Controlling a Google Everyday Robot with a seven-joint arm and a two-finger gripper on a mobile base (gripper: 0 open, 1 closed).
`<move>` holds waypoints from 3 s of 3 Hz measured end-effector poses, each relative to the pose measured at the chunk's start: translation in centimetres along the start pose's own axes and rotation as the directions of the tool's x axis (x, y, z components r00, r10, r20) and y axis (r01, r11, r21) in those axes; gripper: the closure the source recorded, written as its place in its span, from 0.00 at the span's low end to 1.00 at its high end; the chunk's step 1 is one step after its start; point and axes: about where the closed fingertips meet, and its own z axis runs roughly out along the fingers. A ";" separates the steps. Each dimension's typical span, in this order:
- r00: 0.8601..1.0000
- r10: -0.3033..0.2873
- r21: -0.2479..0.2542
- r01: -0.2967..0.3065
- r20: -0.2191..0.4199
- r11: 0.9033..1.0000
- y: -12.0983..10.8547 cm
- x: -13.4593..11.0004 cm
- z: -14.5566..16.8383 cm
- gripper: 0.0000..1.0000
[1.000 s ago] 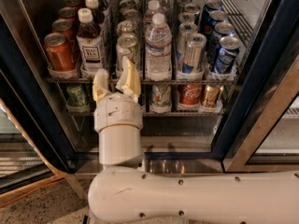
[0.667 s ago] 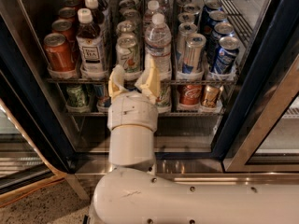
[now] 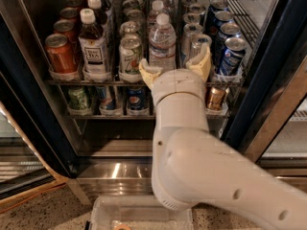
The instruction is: Pick 7up can from top shelf of fridge
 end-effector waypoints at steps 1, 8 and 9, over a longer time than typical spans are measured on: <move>0.998 0.054 -0.192 -0.061 -0.042 0.980 1.6 -0.2 1.5 0.26; 0.974 0.203 -0.371 -0.226 -0.101 0.901 14.2 3.6 -0.7 0.18; 0.981 0.189 -0.303 -0.191 -0.037 0.934 13.1 3.1 1.1 0.16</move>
Offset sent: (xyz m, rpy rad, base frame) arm -0.0308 0.1645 -0.0918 -0.0437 0.6024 0.8939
